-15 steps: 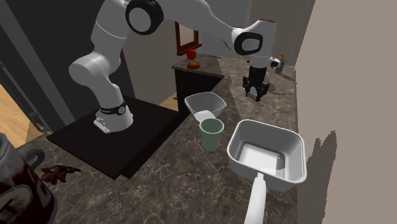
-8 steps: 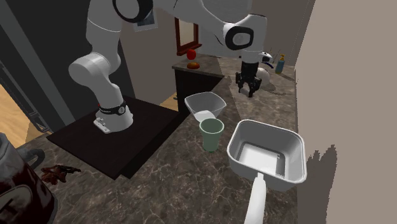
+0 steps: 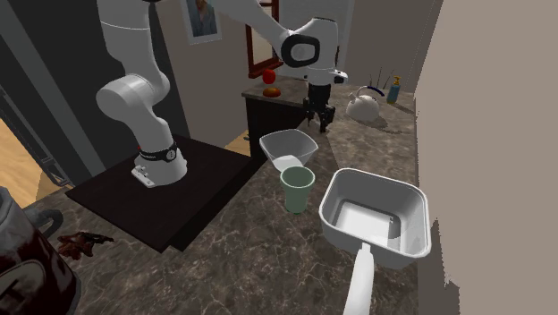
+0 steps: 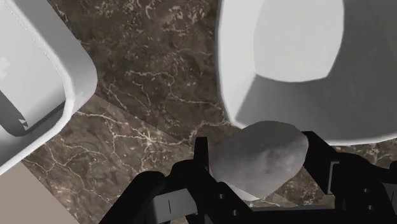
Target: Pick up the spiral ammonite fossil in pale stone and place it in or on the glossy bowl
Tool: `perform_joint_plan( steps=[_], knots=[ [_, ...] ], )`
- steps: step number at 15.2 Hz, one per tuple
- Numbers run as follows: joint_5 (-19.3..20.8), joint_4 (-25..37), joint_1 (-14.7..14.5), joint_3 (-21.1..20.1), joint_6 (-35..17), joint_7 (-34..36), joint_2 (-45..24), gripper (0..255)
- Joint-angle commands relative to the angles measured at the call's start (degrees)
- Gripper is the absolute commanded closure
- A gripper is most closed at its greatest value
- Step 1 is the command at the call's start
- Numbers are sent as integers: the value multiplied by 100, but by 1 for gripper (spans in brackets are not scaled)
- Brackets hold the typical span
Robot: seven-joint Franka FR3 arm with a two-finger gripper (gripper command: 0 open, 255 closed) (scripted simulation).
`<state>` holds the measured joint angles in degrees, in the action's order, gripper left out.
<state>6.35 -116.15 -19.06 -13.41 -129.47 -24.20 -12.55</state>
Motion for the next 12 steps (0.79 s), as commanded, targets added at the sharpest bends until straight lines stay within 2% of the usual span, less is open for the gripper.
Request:
perform_joint_plan(
  steps=[1,8,12],
  knots=[
    [-84,-560,-17,-57,-178,53,395,255],
    [-550,-2273,-166,-250,-515,107,1816,255],
    [-452,-2382,-159,-257,-842,187,1589,255]
  ],
)
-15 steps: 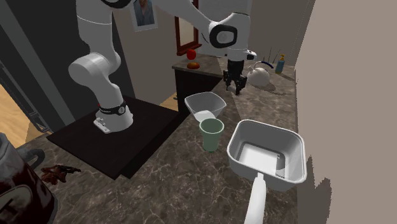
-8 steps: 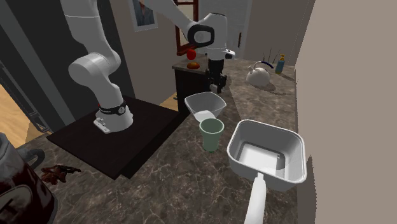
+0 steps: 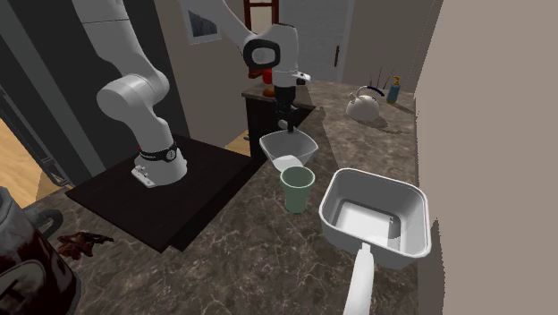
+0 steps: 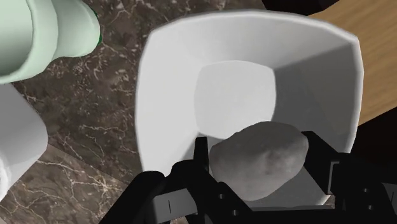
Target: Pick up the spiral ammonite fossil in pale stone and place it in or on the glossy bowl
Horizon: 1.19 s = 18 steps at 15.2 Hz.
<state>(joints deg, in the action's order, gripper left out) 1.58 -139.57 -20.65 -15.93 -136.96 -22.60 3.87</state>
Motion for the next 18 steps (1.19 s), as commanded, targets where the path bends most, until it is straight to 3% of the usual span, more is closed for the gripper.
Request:
perform_joint_plan(
  steps=[1,10,18],
  knots=[
    [52,-64,3,-8,-175,49,-114,255],
    [389,-218,17,8,-907,311,-723,255],
    [388,-218,16,9,-907,311,-723,255]
  ],
)
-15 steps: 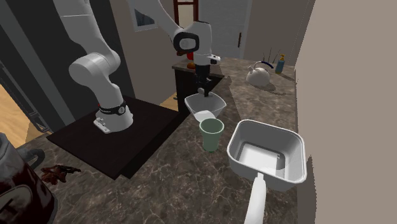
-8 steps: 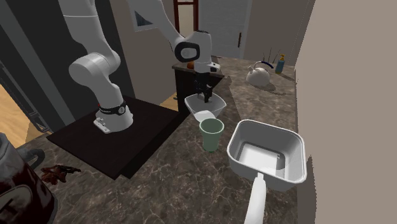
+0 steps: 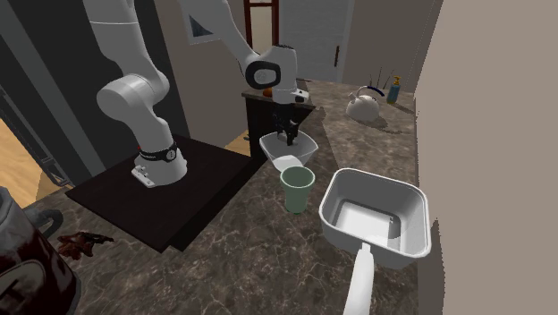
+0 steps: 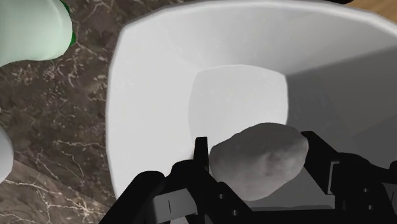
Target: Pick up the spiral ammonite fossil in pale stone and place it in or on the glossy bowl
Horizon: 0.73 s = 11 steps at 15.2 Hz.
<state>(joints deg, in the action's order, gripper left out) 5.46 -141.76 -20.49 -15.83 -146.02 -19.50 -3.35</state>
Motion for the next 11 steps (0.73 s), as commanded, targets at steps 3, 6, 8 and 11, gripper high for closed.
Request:
perform_joint_plan(
  steps=[3,6,8,11],
  knots=[
    [0,0,0,0,-1,0,0,0],
    [0,0,0,0,-1,0,0,0],
    [-206,61,-1,-33,396,-147,355,0],
    [-354,145,-16,-37,758,-252,647,0]
  ],
)
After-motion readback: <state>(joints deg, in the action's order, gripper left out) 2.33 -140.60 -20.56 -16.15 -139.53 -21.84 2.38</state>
